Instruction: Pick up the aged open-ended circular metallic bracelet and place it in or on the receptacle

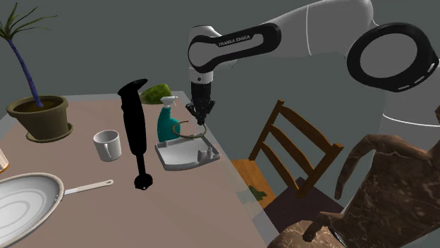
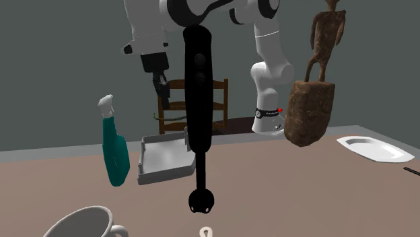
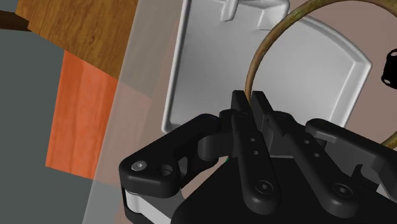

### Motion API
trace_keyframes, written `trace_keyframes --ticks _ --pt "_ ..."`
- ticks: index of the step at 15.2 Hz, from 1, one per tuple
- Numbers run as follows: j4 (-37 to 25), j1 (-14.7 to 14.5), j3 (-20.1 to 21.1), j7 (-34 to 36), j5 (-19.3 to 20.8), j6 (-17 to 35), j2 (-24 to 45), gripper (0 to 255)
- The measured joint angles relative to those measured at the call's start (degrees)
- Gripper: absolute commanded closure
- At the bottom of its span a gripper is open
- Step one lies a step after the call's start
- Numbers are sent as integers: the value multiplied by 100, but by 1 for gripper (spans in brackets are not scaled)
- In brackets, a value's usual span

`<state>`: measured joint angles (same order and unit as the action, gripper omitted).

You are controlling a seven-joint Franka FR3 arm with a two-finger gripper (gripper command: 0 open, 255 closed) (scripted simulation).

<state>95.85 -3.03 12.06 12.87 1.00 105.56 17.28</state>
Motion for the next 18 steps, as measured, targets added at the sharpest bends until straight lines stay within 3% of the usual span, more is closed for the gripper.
trace_keyframes --ticks 3,18 --pt "-368 38 -52 -86 59 -80 298 255" --pt "154 35 -93 -89 135 812 677 255"
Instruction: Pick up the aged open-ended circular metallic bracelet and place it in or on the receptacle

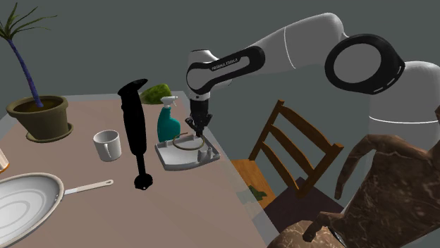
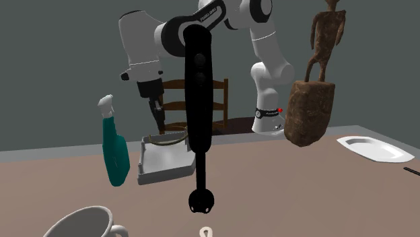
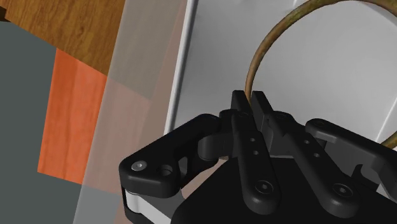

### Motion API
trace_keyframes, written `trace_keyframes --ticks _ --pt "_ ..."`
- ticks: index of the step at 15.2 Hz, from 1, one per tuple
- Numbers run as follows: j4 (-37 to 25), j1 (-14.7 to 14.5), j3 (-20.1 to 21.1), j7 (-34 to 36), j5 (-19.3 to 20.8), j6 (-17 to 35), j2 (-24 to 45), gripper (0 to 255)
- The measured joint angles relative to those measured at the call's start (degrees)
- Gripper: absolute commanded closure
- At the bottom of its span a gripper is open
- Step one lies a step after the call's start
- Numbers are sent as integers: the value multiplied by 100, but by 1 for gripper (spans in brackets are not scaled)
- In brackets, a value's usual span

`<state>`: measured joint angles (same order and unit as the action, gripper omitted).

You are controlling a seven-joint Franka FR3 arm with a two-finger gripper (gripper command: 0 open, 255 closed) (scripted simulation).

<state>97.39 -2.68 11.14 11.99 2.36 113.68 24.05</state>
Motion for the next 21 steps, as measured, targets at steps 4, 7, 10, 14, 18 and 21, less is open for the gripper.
trace_keyframes --ticks 4,7,10,14,18,21 --pt "-2 -1 -1 1 3 14 15 255" --pt "-2 -2 -1 1 3 15 15 0" --pt "-3 -2 -1 1 3 15 15 0" --pt "-288 -6 11 2 -17 -349 -71 0" --pt "-535 4 13 -19 -29 -647 -122 0" --pt "-542 5 12 -21 -30 -660 -124 0"
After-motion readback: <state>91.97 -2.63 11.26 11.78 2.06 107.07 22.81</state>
